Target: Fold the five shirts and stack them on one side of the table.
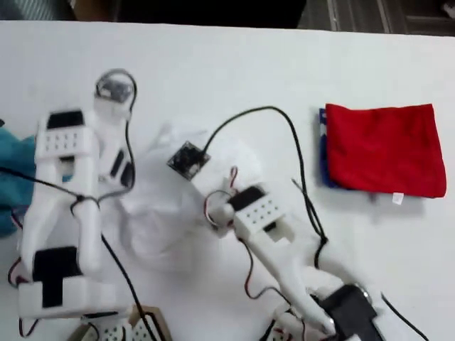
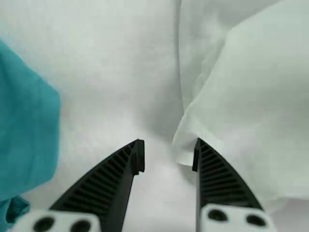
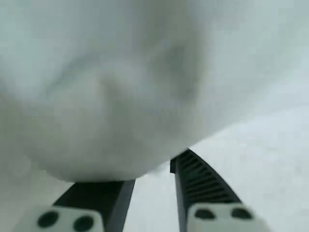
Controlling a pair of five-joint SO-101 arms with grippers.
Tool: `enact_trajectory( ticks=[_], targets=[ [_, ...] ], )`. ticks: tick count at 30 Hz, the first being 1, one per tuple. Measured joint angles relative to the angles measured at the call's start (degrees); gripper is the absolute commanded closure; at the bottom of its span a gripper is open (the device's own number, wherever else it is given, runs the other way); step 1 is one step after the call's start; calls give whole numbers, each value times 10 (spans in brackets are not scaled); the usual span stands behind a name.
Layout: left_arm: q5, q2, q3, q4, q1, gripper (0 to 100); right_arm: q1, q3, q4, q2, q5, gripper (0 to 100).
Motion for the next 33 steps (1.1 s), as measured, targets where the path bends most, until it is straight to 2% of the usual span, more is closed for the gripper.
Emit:
enact_trajectory(
  ticks=[7, 13, 16, 19, 24, 28, 33],
  targets=[
    [0, -161, 185, -41, 1, 813, 113, -142, 0, 90, 50, 978],
    [0, -282, 265, -43, 0, 814, 235, -241, 40, 111, 78, 974],
    [0, -322, 291, -55, -6, 814, 255, -274, 87, 113, 79, 971],
    [0, -350, 295, -73, -47, 813, 231, -291, 161, 113, 80, 902],
    [0, -364, 298, -99, -181, 813, 133, -292, 246, 113, 71, 723],
    [-4, -365, 299, -115, -316, 813, 73, -292, 253, 113, 66, 705],
    [-74, -365, 299, -163, -437, 812, -10, -292, 255, 113, 63, 705]
  ],
)
